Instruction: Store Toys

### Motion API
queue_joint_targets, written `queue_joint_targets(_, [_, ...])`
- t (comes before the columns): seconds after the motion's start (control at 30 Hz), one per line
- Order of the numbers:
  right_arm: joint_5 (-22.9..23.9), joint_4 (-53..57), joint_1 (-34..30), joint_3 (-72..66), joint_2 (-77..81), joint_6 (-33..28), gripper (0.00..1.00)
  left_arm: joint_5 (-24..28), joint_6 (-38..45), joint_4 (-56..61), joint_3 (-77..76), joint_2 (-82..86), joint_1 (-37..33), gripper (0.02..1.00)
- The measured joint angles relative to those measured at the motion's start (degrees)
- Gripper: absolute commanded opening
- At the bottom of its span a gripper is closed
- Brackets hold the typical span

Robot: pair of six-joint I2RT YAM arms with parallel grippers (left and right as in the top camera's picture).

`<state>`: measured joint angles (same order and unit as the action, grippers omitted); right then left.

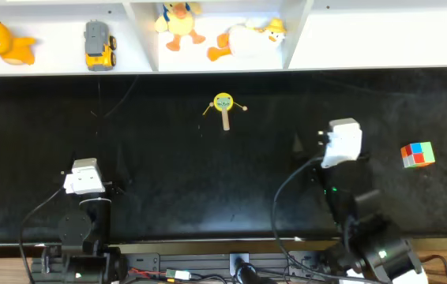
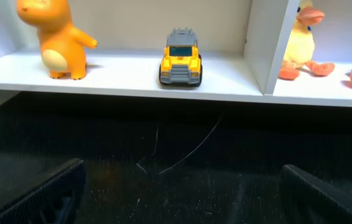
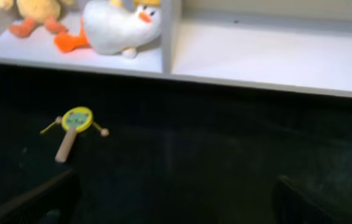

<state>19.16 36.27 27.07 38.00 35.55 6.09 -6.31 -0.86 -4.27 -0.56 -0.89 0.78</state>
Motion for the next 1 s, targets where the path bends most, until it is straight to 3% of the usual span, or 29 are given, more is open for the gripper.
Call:
queue_joint_targets(0.3, [7.5,6.7,11.2,3.7,8.9,14.3,0.996,0.0,0.0,0.0,0.0,0.0,0.0,0.998])
queue_joint_targets(0.6, [11.0,9.4,18.4,8.3,18.1,28.6,0.993,0.0,0.0,0.0,0.0,0.0,0.0,0.998])
queue_joint_targets(1.0, [12.4,9.6,21.8,14.4,30.6,41.8,0.996,0.0,0.0,0.0,0.0,0.0,0.0,0.998])
